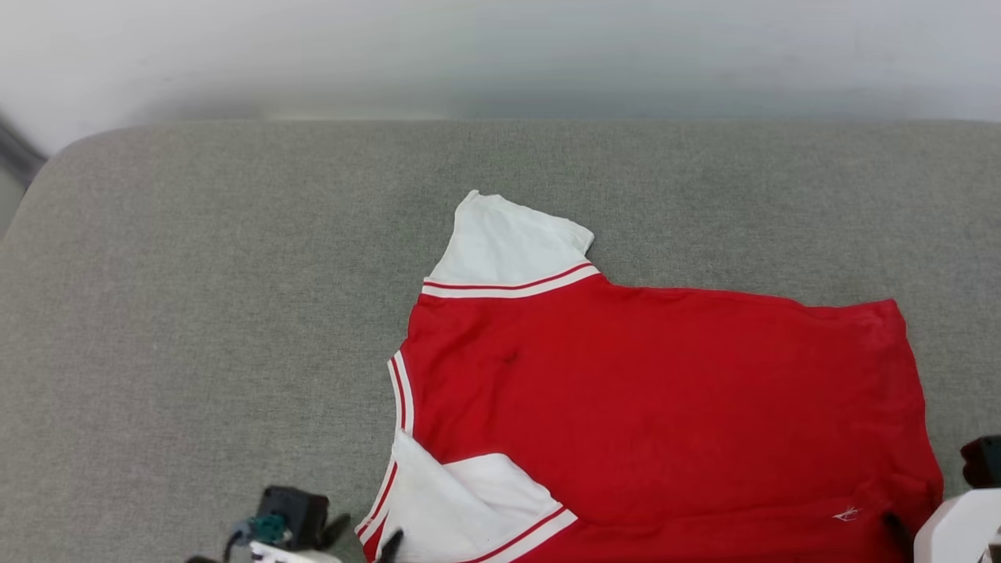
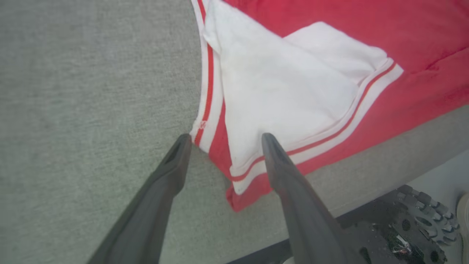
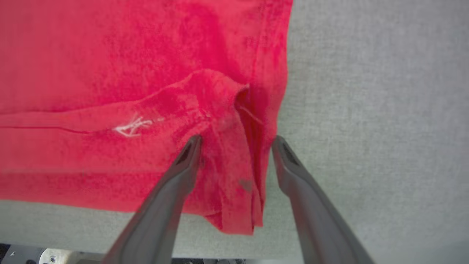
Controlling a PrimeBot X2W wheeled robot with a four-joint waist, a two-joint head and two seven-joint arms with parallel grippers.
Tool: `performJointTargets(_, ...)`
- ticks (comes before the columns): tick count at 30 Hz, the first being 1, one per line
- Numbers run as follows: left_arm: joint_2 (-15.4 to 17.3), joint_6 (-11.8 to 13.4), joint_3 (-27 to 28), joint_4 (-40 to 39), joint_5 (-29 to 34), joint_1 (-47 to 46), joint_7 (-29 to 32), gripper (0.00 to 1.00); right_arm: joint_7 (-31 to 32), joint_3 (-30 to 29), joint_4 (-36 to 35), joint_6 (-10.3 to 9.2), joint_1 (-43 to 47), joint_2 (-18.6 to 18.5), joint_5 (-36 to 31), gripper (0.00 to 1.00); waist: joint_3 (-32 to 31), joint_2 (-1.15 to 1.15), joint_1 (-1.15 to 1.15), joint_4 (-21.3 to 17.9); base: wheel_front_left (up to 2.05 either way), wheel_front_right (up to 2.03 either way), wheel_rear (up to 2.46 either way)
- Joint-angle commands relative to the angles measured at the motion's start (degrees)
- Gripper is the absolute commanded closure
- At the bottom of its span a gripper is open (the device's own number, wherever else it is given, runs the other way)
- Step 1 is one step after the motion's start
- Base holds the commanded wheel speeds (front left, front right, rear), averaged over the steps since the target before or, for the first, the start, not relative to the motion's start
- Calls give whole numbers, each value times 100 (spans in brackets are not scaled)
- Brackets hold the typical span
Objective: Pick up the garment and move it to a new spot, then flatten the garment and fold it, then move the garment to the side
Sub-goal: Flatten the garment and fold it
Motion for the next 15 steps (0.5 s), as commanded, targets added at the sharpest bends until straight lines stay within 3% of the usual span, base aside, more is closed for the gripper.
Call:
performJointTargets(1,-36,15,59,1,51,-79,-87,0,-54,-17,-33,-2,-80,25,19,0,-38,0,0,-16,0,0,0)
performJointTargets(6,-221,68,367,59,183,-228,-990,0,-593,-74,-285,-2,-304,85,116,0,-174,0,0,-77,0,0,0)
performJointTargets(7,-270,34,468,75,301,-309,-1418,0,-891,9,-405,-2,-397,-2,90,0,-220,0,0,-111,0,0,0)
performJointTargets(8,-270,34,468,75,301,-309,-1418,0,-891,9,-405,-2,-397,-2,90,0,-220,0,0,-111,0,0,0)
performJointTargets(9,-305,-18,528,83,446,-390,-1855,0,-1170,8,-476,-2,-458,66,164,0,-256,0,0,-143,0,0,0)
performJointTargets(11,-327,12,583,98,514,-410,-2046,0,-1325,30,-515,-2,-495,90,193,0,-273,0,0,-159,0,0,0)
performJointTargets(12,-394,89,712,135,594,-455,-2433,0,-1675,79,-580,-2,-589,118,285,0,-299,0,0,-186,0,0,0)
performJointTargets(15,-494,125,819,125,683,-511,-2814,0,-2231,197,-656,-2,-664,140,416,0,-324,0,0,-220,0,0,0)
